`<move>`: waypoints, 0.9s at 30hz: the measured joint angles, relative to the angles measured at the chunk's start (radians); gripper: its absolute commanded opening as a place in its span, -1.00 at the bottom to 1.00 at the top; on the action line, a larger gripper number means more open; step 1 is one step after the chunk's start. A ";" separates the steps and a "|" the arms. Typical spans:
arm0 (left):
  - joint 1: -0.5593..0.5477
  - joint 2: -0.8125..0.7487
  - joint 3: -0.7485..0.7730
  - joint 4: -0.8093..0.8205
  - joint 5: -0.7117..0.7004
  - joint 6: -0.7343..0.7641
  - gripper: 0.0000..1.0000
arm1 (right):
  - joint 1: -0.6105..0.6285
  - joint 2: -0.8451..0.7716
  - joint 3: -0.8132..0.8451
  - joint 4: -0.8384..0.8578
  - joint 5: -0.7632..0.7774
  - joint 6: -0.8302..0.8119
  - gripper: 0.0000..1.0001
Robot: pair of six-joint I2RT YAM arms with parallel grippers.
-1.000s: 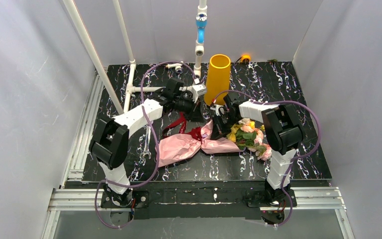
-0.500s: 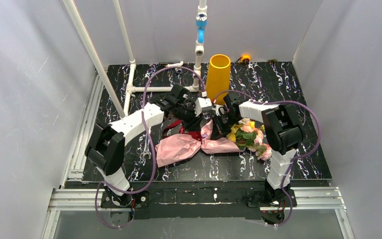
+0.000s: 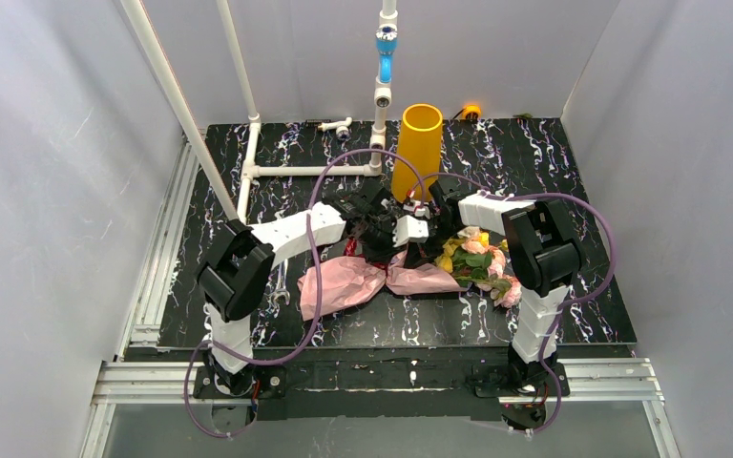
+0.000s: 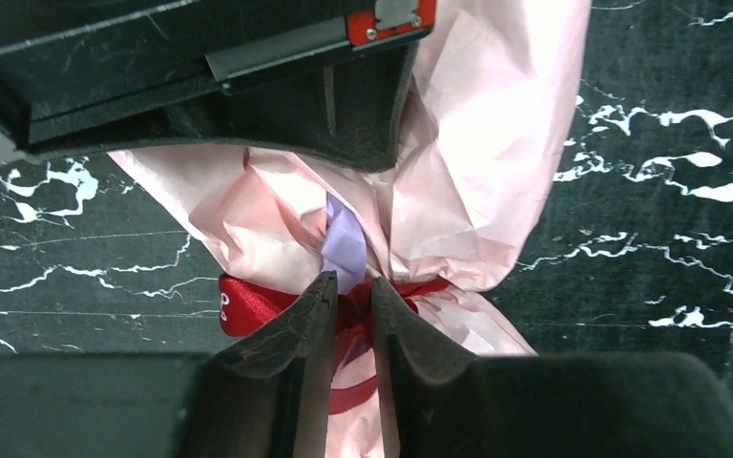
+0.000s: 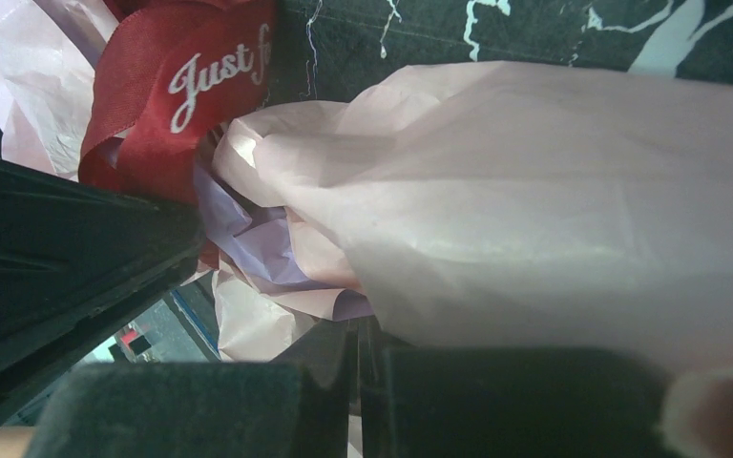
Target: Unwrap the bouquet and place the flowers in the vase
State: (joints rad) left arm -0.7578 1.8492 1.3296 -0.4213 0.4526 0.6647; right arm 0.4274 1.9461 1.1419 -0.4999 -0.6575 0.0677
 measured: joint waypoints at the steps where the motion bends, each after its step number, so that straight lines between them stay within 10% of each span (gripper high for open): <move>1: -0.004 0.016 0.014 -0.003 -0.009 0.008 -0.88 | 0.000 0.000 0.000 0.000 0.000 0.000 -0.97; 7: 0.006 0.017 0.026 0.012 -0.005 -0.085 -1.00 | 0.000 0.006 0.001 0.000 0.000 0.000 -0.97; 19: 0.190 -0.163 -0.138 0.377 0.161 -0.745 -1.00 | 0.000 0.006 0.002 -0.002 0.001 0.000 -0.97; 27: 0.220 -0.215 -0.148 0.338 0.212 -0.675 -1.00 | 0.000 0.007 0.002 -0.003 0.001 0.000 -0.97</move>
State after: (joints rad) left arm -0.5381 1.6341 1.1816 -0.0834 0.6647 -0.0105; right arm 0.4274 1.9530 1.1442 -0.5026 -0.6563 0.0681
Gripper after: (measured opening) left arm 0.010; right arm 0.028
